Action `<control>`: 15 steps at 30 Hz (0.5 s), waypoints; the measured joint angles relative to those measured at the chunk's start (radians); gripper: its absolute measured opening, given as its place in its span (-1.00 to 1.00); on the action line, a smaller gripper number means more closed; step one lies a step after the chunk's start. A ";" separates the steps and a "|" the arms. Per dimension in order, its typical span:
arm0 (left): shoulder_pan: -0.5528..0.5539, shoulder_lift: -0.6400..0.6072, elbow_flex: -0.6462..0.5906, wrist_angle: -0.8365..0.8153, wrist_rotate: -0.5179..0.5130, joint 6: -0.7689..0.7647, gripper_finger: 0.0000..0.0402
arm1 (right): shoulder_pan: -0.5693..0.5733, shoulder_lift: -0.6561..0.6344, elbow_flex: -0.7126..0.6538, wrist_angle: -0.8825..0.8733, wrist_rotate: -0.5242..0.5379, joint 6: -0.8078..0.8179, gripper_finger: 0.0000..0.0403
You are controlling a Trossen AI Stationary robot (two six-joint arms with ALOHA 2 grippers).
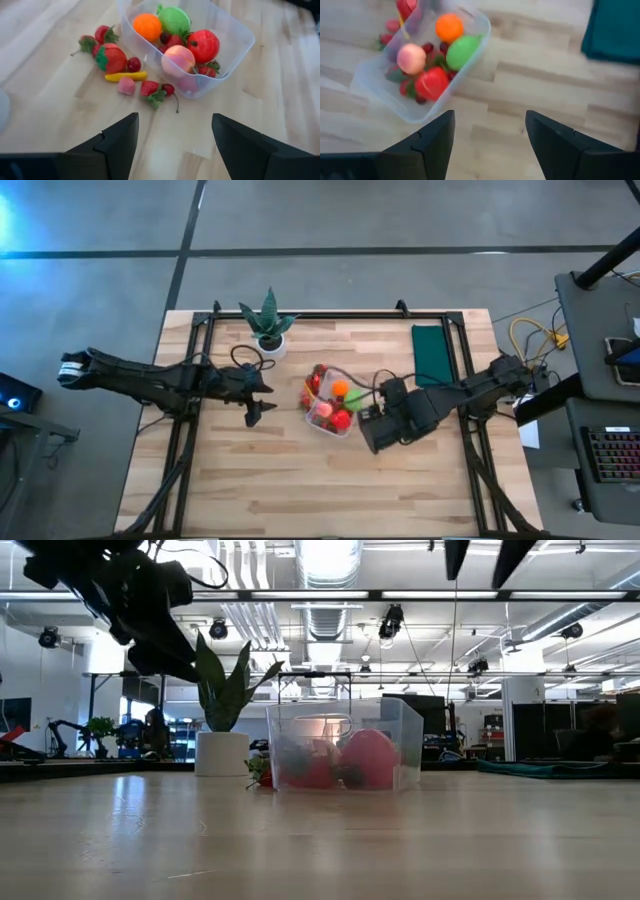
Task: Pick and placing Produce into tupperware
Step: Put the red strawberry into the container
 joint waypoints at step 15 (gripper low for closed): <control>0.172 0.000 0.000 0.002 0.156 0.004 0.18 | 0.065 -0.003 -0.189 0.222 -0.342 0.044 0.17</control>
